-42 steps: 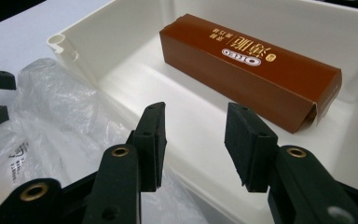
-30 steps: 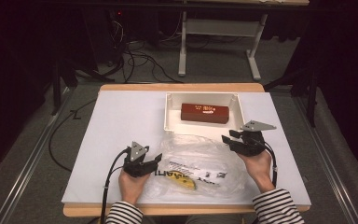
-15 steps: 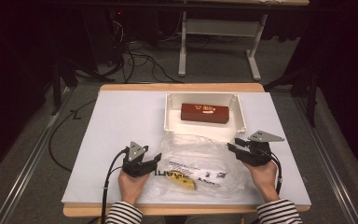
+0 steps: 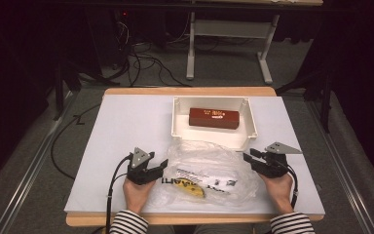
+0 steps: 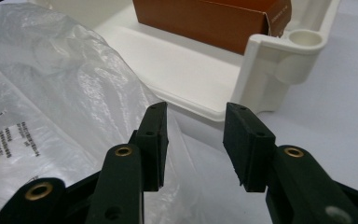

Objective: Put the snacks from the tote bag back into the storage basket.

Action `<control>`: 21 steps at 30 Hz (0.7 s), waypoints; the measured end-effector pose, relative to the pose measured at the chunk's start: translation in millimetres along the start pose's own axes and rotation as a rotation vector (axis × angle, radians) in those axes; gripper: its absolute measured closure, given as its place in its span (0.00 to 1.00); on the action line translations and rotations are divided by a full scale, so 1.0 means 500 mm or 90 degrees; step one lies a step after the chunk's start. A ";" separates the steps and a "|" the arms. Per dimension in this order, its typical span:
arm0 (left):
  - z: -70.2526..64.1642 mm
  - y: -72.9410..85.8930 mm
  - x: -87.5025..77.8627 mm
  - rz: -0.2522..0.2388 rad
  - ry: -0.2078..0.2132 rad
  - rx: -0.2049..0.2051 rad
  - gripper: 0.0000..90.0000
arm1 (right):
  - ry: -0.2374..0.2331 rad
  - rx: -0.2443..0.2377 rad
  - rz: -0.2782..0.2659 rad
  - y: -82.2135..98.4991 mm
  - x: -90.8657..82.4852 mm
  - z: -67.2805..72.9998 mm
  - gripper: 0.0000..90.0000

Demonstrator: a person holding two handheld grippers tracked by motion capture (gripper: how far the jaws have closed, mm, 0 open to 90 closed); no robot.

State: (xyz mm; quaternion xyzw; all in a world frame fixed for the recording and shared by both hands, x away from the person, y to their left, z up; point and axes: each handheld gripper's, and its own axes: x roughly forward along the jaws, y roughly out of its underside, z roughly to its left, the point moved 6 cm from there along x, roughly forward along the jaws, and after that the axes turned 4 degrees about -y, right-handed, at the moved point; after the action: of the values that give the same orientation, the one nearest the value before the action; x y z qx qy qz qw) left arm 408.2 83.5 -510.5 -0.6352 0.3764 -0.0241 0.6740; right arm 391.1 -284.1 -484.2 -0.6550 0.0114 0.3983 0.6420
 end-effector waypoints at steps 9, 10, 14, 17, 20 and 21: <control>0.010 -0.006 -0.011 -0.007 0.002 -0.023 0.41 | 0.035 0.030 -0.007 0.025 -0.009 -0.038 0.68; 0.012 -0.007 -0.014 -0.007 0.003 -0.026 0.41 | 0.036 0.033 -0.007 0.027 -0.010 -0.043 0.68; 0.019 -0.018 -0.031 -0.019 -0.001 -0.026 0.41 | 0.039 0.032 -0.004 0.033 -0.015 -0.051 0.68; 0.028 -0.024 -0.044 -0.037 -0.006 -0.027 0.43 | 0.045 0.036 0.002 0.042 -0.015 -0.057 0.68; 0.037 -0.025 -0.048 -0.033 -0.006 -0.028 0.42 | 0.047 0.039 0.000 0.046 -0.015 -0.064 0.68; 0.047 -0.022 -0.051 -0.031 -0.009 -0.031 0.42 | 0.049 0.046 -0.001 0.051 -0.015 -0.069 0.68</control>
State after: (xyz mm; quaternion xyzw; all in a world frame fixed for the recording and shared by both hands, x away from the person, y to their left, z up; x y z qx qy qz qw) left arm 407.6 113.9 -490.7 -0.6606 0.3564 -0.0269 0.6602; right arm 389.9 -321.4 -506.1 -0.6464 0.0503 0.3717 0.6644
